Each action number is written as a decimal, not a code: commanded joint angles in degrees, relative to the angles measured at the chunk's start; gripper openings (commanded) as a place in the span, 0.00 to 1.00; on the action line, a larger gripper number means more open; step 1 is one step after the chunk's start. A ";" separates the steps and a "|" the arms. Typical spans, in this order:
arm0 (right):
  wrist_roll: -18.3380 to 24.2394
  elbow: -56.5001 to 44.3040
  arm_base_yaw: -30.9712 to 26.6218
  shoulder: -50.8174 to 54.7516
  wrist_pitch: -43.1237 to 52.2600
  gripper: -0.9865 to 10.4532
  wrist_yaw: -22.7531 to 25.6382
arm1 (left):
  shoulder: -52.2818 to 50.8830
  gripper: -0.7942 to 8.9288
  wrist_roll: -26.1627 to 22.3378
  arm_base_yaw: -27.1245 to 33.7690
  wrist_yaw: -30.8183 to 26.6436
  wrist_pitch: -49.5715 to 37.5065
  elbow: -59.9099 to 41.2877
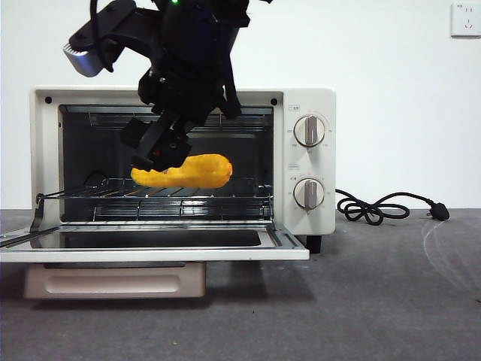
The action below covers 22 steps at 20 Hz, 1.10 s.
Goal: Take the corn from the table,put the corn in the oven
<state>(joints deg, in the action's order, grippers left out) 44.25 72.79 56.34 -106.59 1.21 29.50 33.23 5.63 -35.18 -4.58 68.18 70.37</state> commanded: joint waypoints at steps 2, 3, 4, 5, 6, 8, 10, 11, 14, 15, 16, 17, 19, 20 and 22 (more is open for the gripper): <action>-3.78 0.24 2.23 -1.03 0.13 0.34 2.62 | -0.17 0.08 0.20 -0.13 -0.15 -0.13 -0.57; -4.76 0.24 3.08 -1.03 0.09 0.34 3.15 | -0.17 0.08 0.09 -0.13 -0.20 -0.20 -0.57; -6.08 0.24 4.31 -1.03 0.09 0.34 3.85 | -0.09 0.08 -0.11 -0.13 -0.83 -0.48 -0.57; -7.02 0.24 5.57 -1.03 0.09 0.34 4.76 | -0.07 0.08 -0.70 -0.13 -2.10 -0.57 -0.57; -7.58 0.24 7.02 -1.03 0.09 0.34 6.34 | 0.15 0.08 -1.84 -0.13 -3.98 -0.59 -0.57; -9.20 0.24 10.10 -0.90 -0.55 0.34 9.03 | 0.57 0.08 -3.93 -0.13 -8.74 -0.59 -0.57; -10.99 0.24 13.18 -0.59 -3.10 0.33 10.25 | 1.25 0.08 -4.96 -0.13 -13.73 -1.11 -0.57; -13.00 0.24 14.43 -0.33 -4.46 0.33 11.43 | 1.51 0.07 -5.49 -0.13 -15.21 -1.88 -0.57; -21.49 0.24 18.71 1.57 -10.88 0.33 12.92 | 2.62 0.07 -8.04 -0.13 -16.09 -5.88 -0.57; -23.93 0.24 20.02 2.54 -13.29 0.27 12.96 | 3.04 0.07 -8.76 -0.11 -16.09 -6.67 -0.57; -25.90 0.24 21.20 3.96 -16.15 0.16 12.94 | 3.54 0.07 -8.96 -0.11 -16.20 -7.26 -0.57; -27.56 0.24 22.27 5.62 -18.88 0.07 12.94 | 4.13 0.07 -9.22 -0.11 -16.44 -7.72 -0.57; -31.30 0.24 24.24 9.79 -23.41 0.08 12.90 | 5.20 0.07 -10.47 0.02 -16.44 -8.48 -0.57; -33.75 0.24 24.92 12.07 -26.16 0.08 12.79 | 5.70 0.07 -10.58 0.13 -16.39 -9.25 -0.57; -38.34 0.26 25.83 17.77 -30.93 0.08 12.07 | 6.78 0.07 -10.82 0.15 -15.91 -10.78 -0.57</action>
<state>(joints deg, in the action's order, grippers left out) 10.00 72.97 82.17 -89.14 -30.04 41.30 40.12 -4.36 -35.16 -20.45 57.84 70.37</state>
